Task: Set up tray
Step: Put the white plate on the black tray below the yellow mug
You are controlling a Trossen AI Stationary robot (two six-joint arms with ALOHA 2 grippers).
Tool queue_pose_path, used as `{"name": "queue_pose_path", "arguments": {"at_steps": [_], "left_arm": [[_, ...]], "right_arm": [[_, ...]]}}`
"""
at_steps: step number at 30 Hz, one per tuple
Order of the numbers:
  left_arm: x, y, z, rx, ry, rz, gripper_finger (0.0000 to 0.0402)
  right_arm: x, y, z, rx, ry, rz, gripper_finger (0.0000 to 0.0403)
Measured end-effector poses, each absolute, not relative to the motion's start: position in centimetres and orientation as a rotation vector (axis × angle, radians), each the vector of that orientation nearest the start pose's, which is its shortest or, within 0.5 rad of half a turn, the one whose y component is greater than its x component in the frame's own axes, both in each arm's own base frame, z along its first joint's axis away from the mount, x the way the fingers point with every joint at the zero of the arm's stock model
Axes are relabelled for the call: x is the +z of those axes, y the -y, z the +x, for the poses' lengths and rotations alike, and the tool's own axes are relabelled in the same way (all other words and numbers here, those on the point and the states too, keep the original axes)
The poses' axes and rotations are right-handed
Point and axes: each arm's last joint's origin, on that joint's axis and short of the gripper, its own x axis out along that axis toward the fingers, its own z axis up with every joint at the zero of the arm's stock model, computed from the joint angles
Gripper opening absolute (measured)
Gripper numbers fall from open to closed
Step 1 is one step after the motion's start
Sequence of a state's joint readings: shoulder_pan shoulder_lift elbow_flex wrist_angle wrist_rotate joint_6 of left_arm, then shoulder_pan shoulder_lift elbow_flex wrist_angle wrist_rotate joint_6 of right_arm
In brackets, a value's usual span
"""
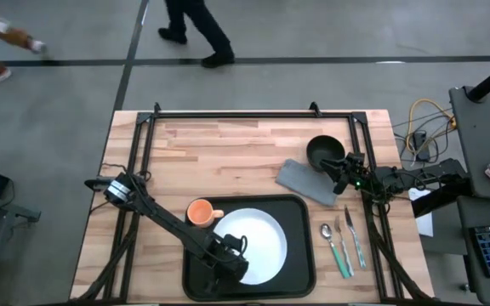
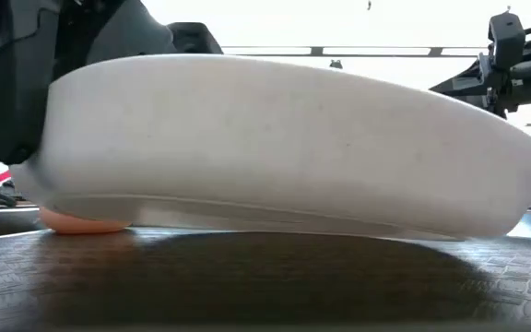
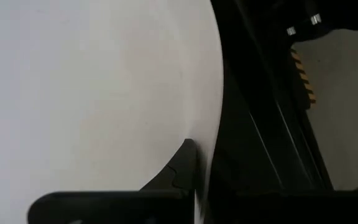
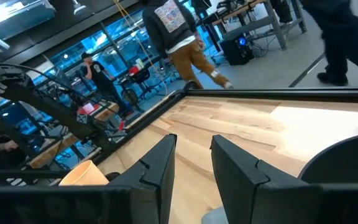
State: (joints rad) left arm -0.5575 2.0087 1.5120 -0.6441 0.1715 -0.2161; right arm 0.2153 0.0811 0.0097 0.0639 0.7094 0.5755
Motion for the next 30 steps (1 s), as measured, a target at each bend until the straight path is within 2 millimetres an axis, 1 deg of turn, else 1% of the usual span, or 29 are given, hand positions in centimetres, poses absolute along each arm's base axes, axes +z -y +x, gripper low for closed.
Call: {"name": "queue_pose_path", "arguments": {"at_steps": [4, 15, 25, 28, 30], "left_arm": [[18.9, 22.4, 34.9, -0.528, -1.209, 0.042, 0.0001], [18.9, 23.5, 34.4, -0.6, -1.188, 0.06, 0.0002], [17.8, 23.6, 33.7, -0.603, -1.227, 0.063, 0.0013], [17.8, 23.6, 33.6, -0.603, -1.229, 0.057, 0.0028], [17.8, 23.6, 33.6, -0.605, -1.236, 0.053, 0.0047]], "right_arm": [[16.7, -0.2, 9.7, -0.482, 0.135, 0.56, 0.0096], [16.7, -0.2, 9.7, -0.481, 0.135, 0.559, 0.0096], [16.7, -0.2, 9.7, -0.482, 0.135, 0.559, 0.0096], [16.7, -0.2, 9.7, -0.482, 0.135, 0.56, 0.0096], [16.7, -0.2, 9.7, -0.481, 0.135, 0.559, 0.0096]]}}
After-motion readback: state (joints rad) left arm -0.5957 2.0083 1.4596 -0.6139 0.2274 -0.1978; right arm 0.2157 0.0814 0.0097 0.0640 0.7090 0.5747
